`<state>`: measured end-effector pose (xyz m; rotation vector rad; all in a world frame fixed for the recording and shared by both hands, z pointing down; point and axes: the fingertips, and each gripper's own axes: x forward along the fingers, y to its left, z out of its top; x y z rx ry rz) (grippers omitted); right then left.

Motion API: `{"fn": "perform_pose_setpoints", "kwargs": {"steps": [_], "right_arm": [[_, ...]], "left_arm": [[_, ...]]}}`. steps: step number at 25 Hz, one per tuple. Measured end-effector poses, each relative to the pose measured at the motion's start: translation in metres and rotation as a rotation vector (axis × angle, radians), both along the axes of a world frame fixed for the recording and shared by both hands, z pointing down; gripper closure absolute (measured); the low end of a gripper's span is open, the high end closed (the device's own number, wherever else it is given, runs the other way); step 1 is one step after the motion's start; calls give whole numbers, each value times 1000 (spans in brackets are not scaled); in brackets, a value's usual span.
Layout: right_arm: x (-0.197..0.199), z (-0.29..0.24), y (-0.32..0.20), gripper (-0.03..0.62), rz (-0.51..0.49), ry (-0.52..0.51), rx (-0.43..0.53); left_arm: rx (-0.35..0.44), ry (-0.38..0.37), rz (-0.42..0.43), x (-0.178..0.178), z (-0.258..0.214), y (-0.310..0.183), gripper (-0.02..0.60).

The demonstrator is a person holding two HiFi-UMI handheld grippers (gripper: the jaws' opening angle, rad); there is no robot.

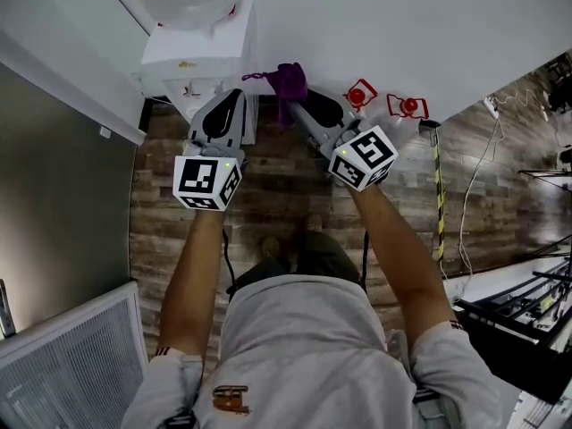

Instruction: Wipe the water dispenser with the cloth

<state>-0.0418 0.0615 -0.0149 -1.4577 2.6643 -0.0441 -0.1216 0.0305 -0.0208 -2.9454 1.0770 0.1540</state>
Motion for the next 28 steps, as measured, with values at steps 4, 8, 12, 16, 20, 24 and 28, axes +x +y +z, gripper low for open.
{"fn": "perform_pose_setpoints", "kwargs": {"steps": [4, 8, 12, 16, 20, 24, 28], "right_arm": [[2, 20, -30, 500, -37, -6, -21], [6, 35, -62, 500, -102, 3, -28], [16, 44, -93, 500, -177, 0, -32], [24, 58, -120, 500, -246, -14, -53], [27, 76, -140, 500, -312, -20, -73], [23, 97, -157, 500, -366, -15, -92], [18, 121, -170, 500, -401, -9, -106]], "left_arm": [[-28, -8, -43, 5, 17, -26, 583], [-33, -35, -85, 15, 31, -49, 583], [-46, -56, -149, 26, 43, -77, 583], [-62, -69, -220, 31, 54, -98, 583], [-75, -99, -287, 34, 67, -115, 583], [-97, -126, -329, 35, 80, -129, 583], [-129, -156, -343, 36, 99, -139, 583]]}}
